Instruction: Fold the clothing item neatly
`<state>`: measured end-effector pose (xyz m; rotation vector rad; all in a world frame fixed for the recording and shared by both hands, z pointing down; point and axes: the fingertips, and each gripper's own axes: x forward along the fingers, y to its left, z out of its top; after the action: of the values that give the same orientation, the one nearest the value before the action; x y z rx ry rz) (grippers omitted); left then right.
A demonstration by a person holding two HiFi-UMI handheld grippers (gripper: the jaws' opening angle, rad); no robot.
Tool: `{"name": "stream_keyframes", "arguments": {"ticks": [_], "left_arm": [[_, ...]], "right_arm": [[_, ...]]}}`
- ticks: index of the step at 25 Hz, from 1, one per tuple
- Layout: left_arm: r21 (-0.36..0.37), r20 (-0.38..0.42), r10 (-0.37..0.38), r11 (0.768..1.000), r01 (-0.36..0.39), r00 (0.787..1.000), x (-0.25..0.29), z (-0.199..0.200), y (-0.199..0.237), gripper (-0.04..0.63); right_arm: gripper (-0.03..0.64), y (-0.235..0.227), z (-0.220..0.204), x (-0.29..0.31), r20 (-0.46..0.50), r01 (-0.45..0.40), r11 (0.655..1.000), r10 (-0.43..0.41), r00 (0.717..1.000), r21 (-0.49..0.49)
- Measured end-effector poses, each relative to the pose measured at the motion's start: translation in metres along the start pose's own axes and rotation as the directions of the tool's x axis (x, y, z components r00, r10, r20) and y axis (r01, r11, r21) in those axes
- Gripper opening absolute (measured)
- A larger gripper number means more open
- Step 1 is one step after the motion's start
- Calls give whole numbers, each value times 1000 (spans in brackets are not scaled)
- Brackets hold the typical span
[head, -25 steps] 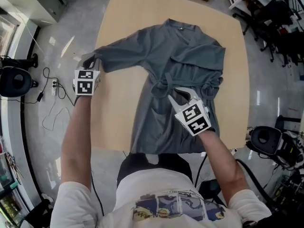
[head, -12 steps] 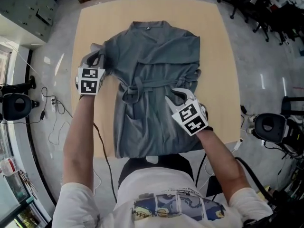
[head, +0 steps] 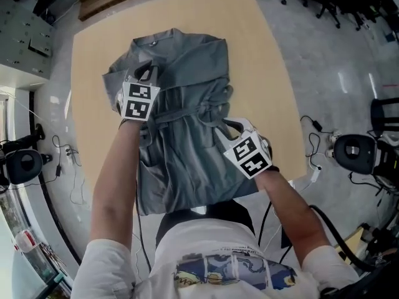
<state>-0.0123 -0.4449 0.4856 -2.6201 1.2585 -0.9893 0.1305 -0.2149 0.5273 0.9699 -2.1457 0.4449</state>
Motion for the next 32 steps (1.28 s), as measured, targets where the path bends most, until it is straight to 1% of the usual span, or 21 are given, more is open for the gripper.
{"name": "stream_keyframes", "arguments": {"ticks": [3,6,9,11,14,16,18,20,22,27,32], "left_arm": [[42,-2,-59,997,59,998,25,20,-46,25],[97,-13,-118,988,119,993,48,34,-89,25],[148,-49,-159,975,165,986,66,32,-123,25],[157,-86,-174,970,186,981,76,24,-137,25],[144,-135,-193,967,212,972,84,10,-147,34],[131,-147,-211,964,230,966,86,4,-152,59],[110,-134,-234,962,249,963,86,5,-156,112],[89,-104,-263,958,272,959,84,11,-161,165],[79,-79,-286,953,292,955,80,19,-167,192],[60,-42,-291,954,294,956,72,30,-165,198],[-4,-14,-279,960,279,960,61,28,-154,198]], "right_arm": [[87,-15,-19,-9,0,4,1000,-4,1000,25],[87,-30,-35,-16,-3,9,999,-8,1000,50],[87,-42,-50,-22,-9,16,997,-15,1000,75],[87,-47,-57,-24,-3,13,996,-13,1000,90],[87,-55,-66,-27,-9,17,995,-16,1000,99],[87,-57,-70,-26,-12,14,994,-12,1000,106],[87,-58,-72,-24,-13,12,994,-11,1000,106],[87,-58,-72,-23,-9,10,995,-9,1000,102],[87,-55,-71,-22,-7,2,995,-1,1000,101],[87,-53,-64,-21,-3,-5,996,5,1000,94],[87,-51,-60,-20,9,-7,997,7,1000,82]]}}
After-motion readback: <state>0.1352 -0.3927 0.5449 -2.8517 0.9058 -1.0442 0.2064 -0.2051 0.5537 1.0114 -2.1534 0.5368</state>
